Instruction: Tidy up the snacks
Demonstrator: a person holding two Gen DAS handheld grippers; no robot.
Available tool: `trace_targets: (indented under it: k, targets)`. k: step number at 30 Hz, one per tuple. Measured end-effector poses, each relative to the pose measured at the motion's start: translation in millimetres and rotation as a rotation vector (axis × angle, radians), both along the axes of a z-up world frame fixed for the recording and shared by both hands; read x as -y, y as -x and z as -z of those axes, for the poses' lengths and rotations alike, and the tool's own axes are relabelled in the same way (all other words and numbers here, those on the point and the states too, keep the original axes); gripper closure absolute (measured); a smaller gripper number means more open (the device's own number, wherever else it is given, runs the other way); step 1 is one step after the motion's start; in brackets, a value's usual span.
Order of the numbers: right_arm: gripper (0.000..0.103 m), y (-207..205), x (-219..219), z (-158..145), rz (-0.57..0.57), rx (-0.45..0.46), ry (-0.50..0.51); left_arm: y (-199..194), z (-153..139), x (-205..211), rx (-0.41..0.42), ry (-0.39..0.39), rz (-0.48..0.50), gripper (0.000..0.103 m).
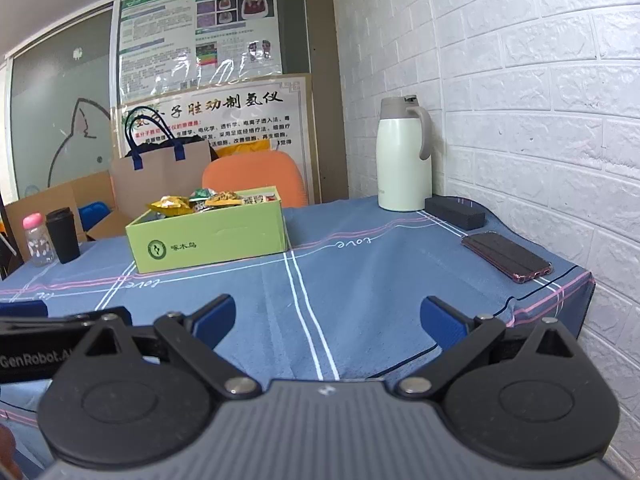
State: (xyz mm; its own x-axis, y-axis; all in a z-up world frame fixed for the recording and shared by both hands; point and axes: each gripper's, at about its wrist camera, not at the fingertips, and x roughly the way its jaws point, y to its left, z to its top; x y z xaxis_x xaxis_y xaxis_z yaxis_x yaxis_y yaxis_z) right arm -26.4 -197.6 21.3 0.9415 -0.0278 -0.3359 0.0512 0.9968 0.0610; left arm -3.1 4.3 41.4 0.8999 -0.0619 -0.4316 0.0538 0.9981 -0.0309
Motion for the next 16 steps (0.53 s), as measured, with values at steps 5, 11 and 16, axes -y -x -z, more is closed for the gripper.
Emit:
trace_targets:
  k: [5,11,16]
  targets:
    - [0.003,1.7,-3.0,0.7,-0.003,0.001,0.003,-0.7,1.7,-1.7,-0.007,0.006,-0.005,0.015]
    - [0.003,3.5,-9.7,2.1,-0.006,-0.002,0.010,0.8,3.7,-4.2,-0.009,0.013,-0.008,0.016]
    - [0.003,4.7,-14.8,2.3,-0.019,-0.002,0.012,3.2,4.4,-8.1,0.006,0.017,-0.014,0.020]
